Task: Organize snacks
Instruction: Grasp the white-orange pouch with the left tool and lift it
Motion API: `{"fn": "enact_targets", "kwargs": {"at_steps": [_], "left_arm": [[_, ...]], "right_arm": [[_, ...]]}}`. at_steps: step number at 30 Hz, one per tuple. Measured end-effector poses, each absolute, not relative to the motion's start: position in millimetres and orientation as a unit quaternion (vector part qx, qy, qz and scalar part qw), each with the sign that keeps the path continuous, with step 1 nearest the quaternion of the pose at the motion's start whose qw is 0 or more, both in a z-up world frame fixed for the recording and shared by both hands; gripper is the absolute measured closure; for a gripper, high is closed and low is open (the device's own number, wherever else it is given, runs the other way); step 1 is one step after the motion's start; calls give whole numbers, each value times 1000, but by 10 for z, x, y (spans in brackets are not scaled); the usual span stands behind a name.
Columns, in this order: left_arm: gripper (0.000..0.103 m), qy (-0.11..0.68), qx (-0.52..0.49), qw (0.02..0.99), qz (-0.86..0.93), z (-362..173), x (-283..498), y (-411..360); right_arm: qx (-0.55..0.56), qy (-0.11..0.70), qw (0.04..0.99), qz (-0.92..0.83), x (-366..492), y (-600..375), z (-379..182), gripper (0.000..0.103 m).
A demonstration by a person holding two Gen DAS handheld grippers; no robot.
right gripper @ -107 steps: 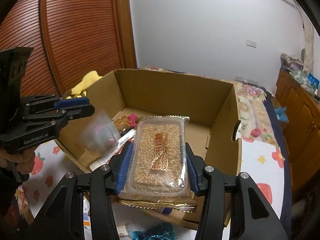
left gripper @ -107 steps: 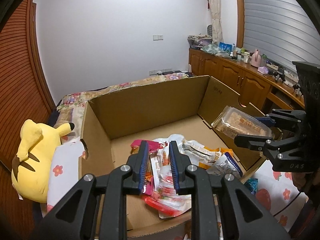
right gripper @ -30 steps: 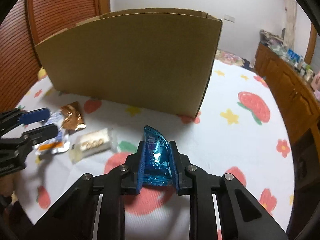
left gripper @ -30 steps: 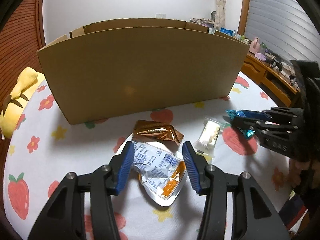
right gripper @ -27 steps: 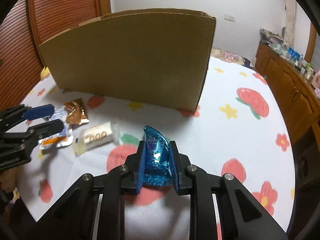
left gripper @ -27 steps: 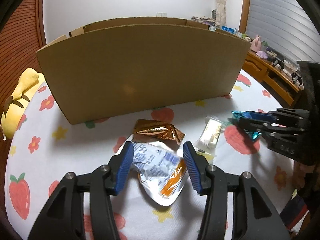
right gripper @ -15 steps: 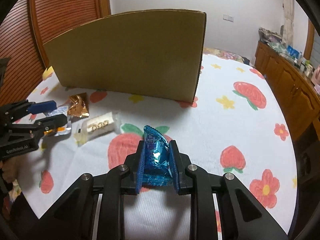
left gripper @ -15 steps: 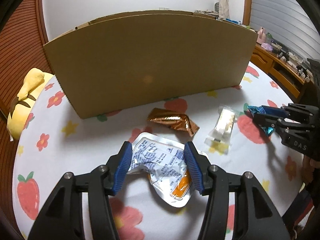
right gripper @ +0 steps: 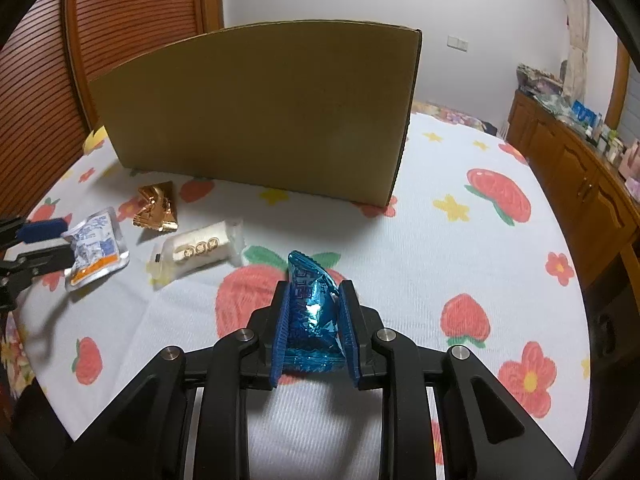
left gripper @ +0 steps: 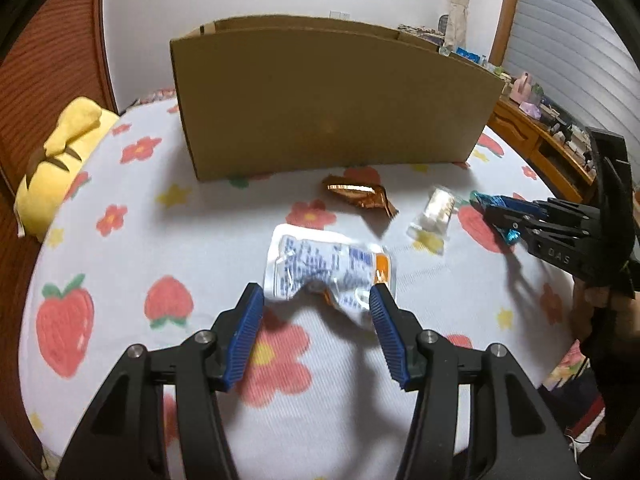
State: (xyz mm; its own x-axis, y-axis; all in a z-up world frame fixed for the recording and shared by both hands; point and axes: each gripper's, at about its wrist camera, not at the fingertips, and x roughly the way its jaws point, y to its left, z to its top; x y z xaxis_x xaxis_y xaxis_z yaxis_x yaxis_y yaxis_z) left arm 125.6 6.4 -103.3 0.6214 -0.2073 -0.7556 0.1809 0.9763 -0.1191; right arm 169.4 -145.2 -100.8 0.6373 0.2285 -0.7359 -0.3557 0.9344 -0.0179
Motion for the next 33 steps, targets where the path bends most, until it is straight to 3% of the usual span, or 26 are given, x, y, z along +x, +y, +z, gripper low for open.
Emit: {"fn": "enact_targets", "kwargs": {"at_steps": [15, 27, 29, 33], "left_arm": [[48, 439, -35, 891, -110, -1101, 1584, -42], [47, 437, 9, 895, -88, -1127, 1895, -244], [48, 433, 16, 897, -90, -1135, 1882, -256], [62, 422, 26, 900, -105, -1125, 1799, -256]], "right_arm": [[-89, 394, 901, 160, 1697, -1423, -1024, 79], [-86, 396, 900, 161, 1699, -1426, -1033, 79], [-85, 396, 900, 162, 1693, -1433, -1035, 79], [-84, 396, 900, 163, 1692, -1436, -1034, 79]]}}
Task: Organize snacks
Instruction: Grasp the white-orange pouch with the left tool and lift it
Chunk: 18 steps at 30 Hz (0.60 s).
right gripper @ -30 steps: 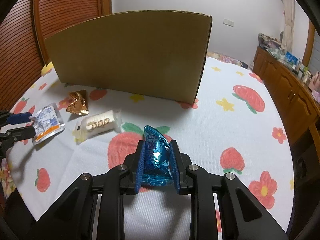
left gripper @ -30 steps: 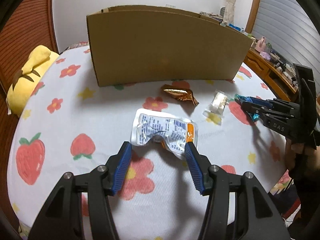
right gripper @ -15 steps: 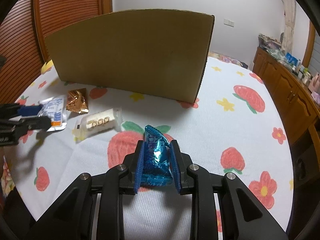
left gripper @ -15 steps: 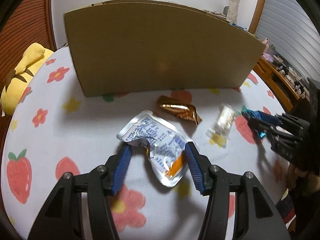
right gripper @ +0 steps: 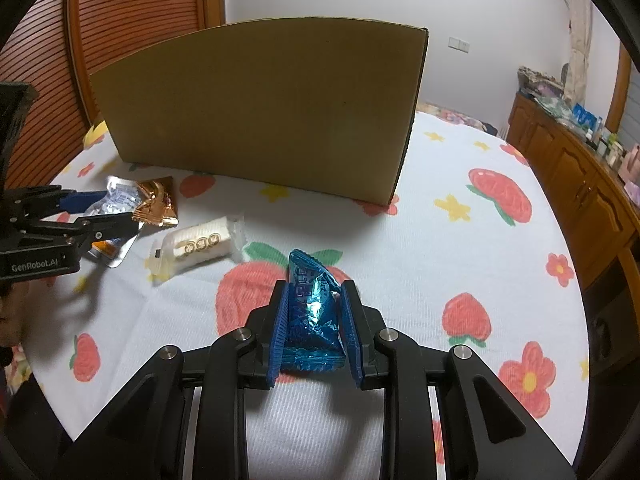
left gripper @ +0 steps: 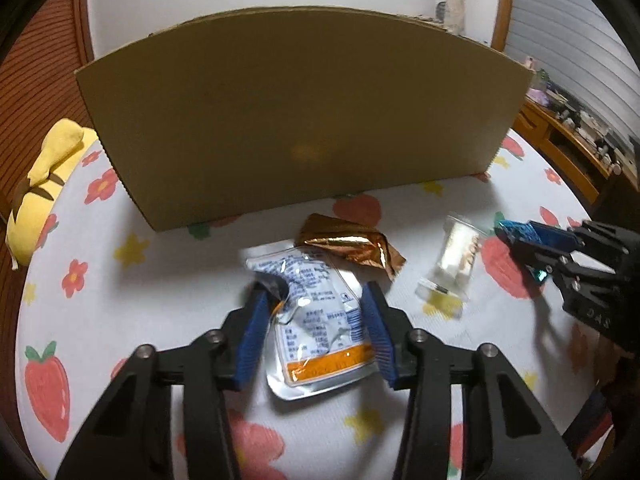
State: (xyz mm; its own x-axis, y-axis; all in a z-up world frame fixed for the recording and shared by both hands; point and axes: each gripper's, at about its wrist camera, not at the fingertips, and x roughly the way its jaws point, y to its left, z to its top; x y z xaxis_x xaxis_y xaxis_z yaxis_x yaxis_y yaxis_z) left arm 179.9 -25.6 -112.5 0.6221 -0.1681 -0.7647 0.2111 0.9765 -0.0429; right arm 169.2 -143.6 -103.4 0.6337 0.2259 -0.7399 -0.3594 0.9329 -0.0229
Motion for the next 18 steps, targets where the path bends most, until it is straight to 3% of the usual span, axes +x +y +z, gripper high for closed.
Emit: {"fn": "enact_targets", "kwargs": {"at_steps": [2, 4, 6, 18], "left_arm": [[69, 417, 35, 901, -116, -1117, 1735, -263], [86, 406, 42, 905, -121, -1090, 1640, -259], [92, 403, 45, 906, -118, -1057, 1584, -241], [96, 380, 4, 917, -122, -924, 1396, 5]], "right_arm": [[-84, 396, 900, 163, 1690, -1439, -1032, 79], [-84, 396, 900, 163, 1690, -1439, -1031, 79], [-84, 396, 900, 163, 1690, -1439, -1031, 79], [-84, 396, 900, 163, 1691, -1439, -1031, 79]]}}
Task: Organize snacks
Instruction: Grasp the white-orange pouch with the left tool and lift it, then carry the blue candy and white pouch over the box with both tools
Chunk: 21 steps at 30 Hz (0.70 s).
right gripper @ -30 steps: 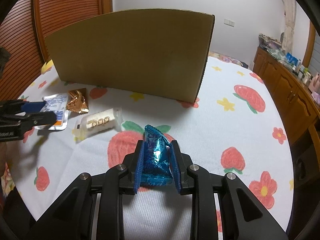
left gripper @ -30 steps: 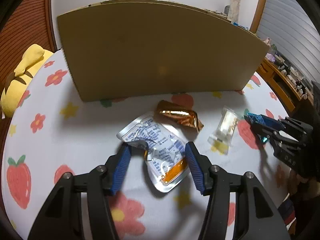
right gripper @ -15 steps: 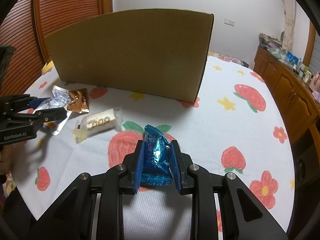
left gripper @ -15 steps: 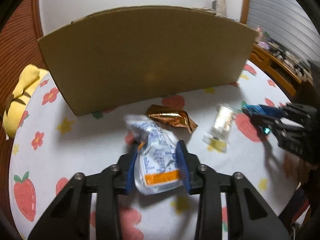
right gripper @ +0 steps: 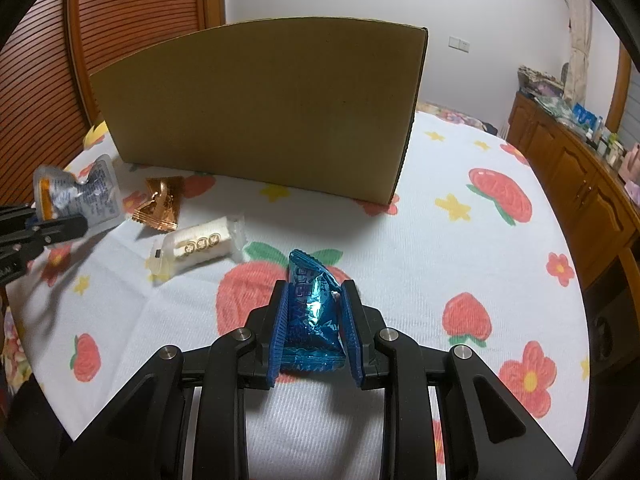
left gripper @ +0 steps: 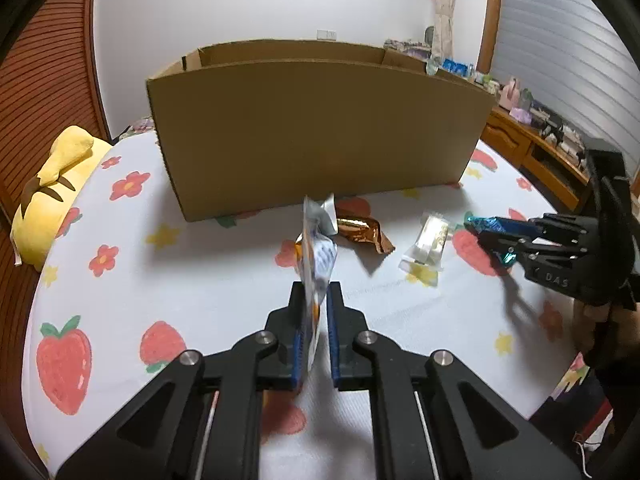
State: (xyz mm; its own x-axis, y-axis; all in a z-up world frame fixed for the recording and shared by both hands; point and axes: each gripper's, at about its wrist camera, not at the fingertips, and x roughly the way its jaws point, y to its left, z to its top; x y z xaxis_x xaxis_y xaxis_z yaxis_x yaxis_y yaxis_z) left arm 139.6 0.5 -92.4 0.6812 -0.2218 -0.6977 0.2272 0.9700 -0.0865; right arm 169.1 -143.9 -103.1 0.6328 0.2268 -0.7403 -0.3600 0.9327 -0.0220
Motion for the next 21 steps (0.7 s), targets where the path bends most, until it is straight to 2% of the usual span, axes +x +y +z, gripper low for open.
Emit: {"fn": "enact_targets", "kwargs": {"at_steps": [8, 10, 21], "left_arm": [[98, 369, -4, 922, -117, -914, 1359, 40], [103, 367, -6, 923, -119, -896, 1345, 49], [103, 356, -6, 927, -116, -825, 1325, 63]], "right_arm": [[-85, 396, 900, 163, 1693, -1438, -1030, 79], [-85, 396, 900, 163, 1691, -1434, -1030, 79], [-85, 394, 900, 164, 1688, -1438, -1025, 82]]}}
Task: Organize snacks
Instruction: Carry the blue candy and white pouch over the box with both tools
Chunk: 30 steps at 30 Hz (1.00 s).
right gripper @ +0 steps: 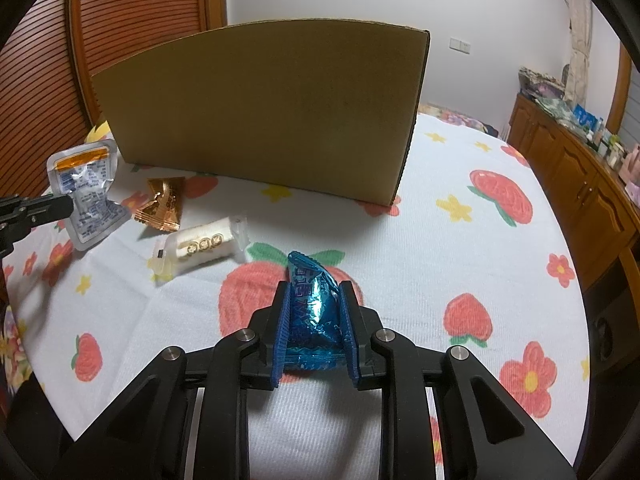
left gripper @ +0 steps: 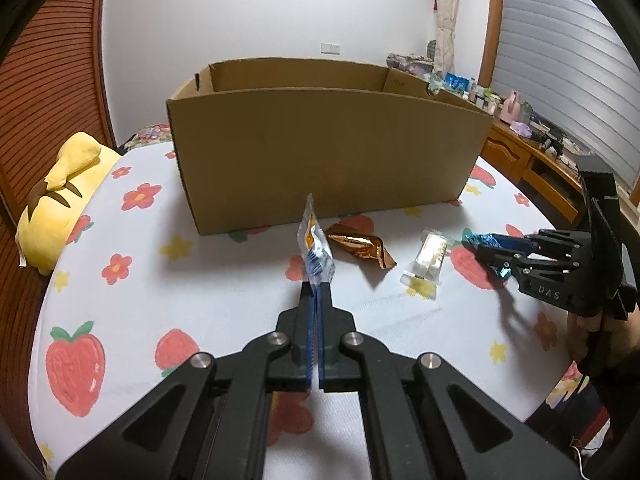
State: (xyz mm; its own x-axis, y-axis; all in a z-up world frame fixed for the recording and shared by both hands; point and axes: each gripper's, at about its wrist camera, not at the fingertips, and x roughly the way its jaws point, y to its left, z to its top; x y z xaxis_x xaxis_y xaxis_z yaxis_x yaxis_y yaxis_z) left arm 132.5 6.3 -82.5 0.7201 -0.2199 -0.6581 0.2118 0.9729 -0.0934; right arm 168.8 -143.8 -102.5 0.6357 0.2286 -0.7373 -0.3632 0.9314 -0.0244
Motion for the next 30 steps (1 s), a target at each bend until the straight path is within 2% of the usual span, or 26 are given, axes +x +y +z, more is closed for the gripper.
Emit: {"fn": "enact_targets", "kwargs": {"at_steps": [7, 20, 30], "left_arm": [[103, 344, -11, 931, -121, -726, 1273, 69], [103, 288, -9, 948, -137, -170, 1168, 42], [103, 254, 1, 957, -140, 196, 1262, 24]], "right_arm": [[-86, 393, 901, 164, 1688, -1434, -1022, 82], [-70, 365, 913, 170, 1601, -1471, -878, 82], [-80, 307, 927, 198, 1460, -1371, -286, 82]]}}
